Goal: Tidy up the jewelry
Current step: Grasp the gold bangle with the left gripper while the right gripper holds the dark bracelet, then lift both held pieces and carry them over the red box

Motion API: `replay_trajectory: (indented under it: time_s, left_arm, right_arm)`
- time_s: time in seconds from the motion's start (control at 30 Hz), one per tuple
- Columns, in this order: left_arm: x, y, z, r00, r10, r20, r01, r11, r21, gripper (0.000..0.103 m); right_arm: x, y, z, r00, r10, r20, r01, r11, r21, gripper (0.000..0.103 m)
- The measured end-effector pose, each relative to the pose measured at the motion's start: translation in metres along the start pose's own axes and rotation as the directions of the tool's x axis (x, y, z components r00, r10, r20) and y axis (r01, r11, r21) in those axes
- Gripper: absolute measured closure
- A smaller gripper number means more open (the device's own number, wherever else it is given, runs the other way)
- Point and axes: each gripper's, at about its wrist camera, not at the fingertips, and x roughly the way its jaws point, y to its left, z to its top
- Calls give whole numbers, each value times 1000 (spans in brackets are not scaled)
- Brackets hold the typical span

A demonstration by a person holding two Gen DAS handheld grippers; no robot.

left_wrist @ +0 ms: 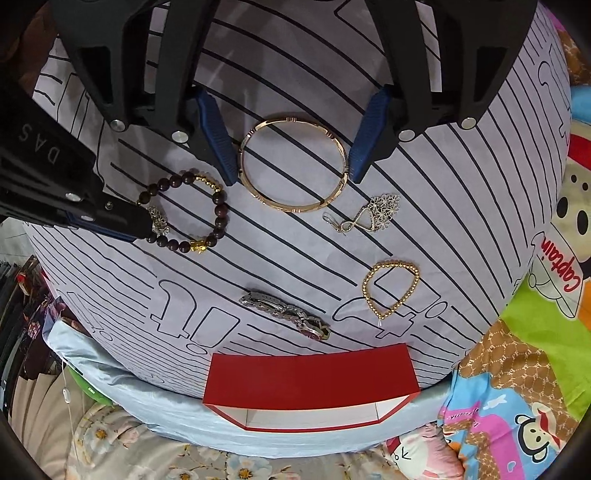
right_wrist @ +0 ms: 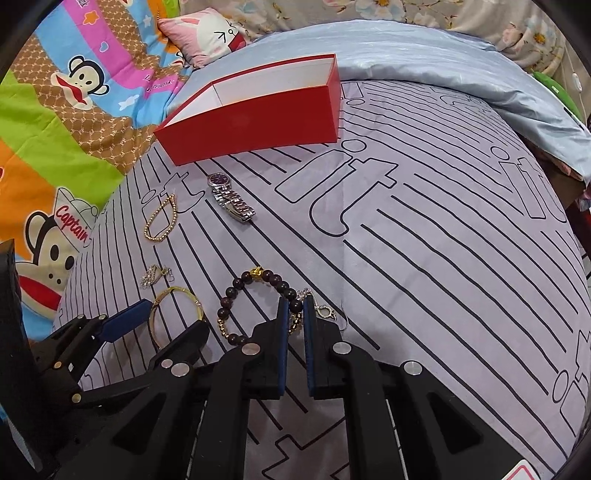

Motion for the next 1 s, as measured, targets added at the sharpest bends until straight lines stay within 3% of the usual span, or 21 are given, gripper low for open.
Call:
replay_trajectory:
  time_s: [0.27,0.6,0.83,1.0]
  left_arm:
    - [-12,12,8,999,-35,8,35,998,-48,44]
    - [-36,32,41,997,-42,63,48,995,-90,44]
    - [-48,49,87,992,-25,127,39,993,-108,44]
    - [-44,63,131,985,-17,170,37,993,-116,44]
  right_arm:
    - [-11,3,7,999,23,26,-23,1000,-2,96]
    - [-39,12,37,992,52,113,-48,998,-33,96]
    - [-47,17,74,983,62,171,-53,997,-56,96]
    - [-45,22,119,973,60,223,-46,997,-70,96]
